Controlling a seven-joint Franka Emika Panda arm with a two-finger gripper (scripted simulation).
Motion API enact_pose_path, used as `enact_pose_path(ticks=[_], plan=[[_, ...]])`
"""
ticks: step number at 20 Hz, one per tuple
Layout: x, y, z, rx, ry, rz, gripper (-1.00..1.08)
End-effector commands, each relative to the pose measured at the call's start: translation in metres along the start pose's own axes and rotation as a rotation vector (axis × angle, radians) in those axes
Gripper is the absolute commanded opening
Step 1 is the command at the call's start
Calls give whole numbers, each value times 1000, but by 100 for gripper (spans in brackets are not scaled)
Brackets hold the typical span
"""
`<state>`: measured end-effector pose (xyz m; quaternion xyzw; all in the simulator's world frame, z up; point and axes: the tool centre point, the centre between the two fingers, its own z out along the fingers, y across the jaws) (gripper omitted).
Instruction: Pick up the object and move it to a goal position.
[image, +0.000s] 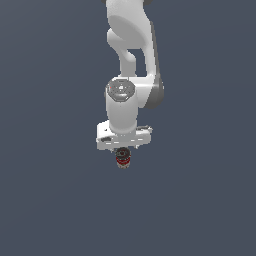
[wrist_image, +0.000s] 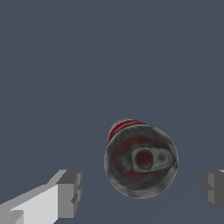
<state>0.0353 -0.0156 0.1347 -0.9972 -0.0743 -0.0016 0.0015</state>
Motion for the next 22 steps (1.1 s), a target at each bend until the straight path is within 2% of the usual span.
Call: enact_pose_path(ticks=[1, 9, 22], plan=[[2, 4, 5, -2, -2, -19, 100], [2, 6, 10, -2, -4, -24, 100], [2, 6, 58, -3, -4, -28, 100]])
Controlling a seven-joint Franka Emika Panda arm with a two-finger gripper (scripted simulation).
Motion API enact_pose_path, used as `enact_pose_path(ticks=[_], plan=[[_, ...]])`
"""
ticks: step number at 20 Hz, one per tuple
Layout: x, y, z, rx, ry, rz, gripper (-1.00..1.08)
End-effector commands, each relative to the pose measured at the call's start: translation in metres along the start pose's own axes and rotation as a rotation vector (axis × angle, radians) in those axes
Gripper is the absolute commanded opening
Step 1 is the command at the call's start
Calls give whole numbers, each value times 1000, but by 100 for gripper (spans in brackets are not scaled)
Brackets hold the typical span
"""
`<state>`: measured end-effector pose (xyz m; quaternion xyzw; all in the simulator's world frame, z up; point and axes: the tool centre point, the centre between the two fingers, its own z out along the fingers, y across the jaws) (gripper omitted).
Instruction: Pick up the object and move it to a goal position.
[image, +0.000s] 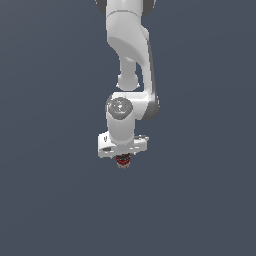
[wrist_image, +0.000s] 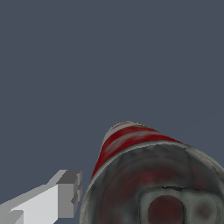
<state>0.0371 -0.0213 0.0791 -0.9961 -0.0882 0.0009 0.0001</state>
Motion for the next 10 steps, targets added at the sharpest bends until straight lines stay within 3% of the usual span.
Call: enact_pose_path(ticks=[1, 2, 3, 10], plan=[[1, 0, 2, 0, 2, 0, 100], [1, 0, 2, 0, 2, 0, 100], [1, 0, 2, 0, 2, 0, -100], [1, 0, 2, 0, 2, 0, -100]])
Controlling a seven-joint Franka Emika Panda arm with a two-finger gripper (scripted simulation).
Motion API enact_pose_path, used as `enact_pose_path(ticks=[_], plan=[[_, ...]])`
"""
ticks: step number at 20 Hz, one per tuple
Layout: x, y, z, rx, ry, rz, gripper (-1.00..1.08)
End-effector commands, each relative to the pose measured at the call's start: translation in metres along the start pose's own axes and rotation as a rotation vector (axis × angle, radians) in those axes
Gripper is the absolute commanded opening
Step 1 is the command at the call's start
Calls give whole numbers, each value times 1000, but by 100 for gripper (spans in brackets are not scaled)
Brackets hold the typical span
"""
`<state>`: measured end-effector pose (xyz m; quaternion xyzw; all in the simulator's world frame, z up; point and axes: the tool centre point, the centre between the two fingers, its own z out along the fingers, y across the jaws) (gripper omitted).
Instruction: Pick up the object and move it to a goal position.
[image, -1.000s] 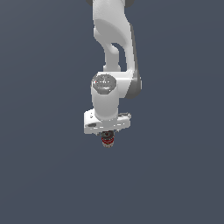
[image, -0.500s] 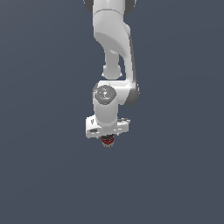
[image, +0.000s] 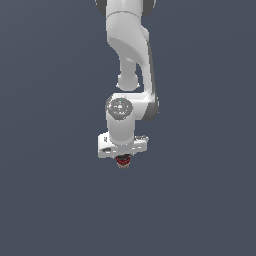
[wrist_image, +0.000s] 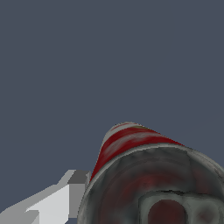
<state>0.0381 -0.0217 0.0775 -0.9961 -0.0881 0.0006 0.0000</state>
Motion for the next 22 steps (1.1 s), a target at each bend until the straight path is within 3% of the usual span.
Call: enact_pose_path(ticks=[1, 12, 22], plan=[[1, 0, 0, 0, 1, 0, -100], [-10, 2, -15, 0, 0, 0, -100], [-46, 10, -71, 0, 0, 0, -100]])
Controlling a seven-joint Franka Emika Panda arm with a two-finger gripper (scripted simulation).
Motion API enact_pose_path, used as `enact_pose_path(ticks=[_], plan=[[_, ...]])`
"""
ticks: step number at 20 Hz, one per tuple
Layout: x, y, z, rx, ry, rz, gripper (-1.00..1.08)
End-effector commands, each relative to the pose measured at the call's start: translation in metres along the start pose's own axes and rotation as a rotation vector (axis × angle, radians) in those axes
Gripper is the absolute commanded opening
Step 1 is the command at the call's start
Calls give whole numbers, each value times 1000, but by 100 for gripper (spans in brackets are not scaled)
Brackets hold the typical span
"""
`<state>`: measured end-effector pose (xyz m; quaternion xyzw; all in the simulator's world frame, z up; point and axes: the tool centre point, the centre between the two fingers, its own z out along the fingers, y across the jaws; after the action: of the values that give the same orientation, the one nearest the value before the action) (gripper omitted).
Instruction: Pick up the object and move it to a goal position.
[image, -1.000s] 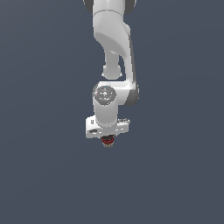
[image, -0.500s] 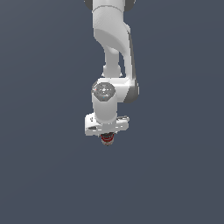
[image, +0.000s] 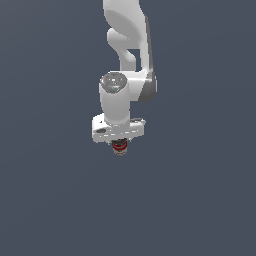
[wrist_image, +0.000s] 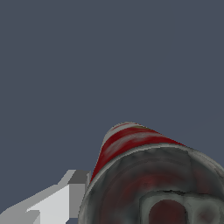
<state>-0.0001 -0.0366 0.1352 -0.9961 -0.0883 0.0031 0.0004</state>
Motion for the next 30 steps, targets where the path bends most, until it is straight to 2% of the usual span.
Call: enact_pose_path(ticks=[1, 21, 30], plan=[[-11, 3, -21, -1, 5, 0, -100], [-118, 28, -193, 0, 6, 0, -100], [-152, 37, -251, 0, 6, 0, -100]])
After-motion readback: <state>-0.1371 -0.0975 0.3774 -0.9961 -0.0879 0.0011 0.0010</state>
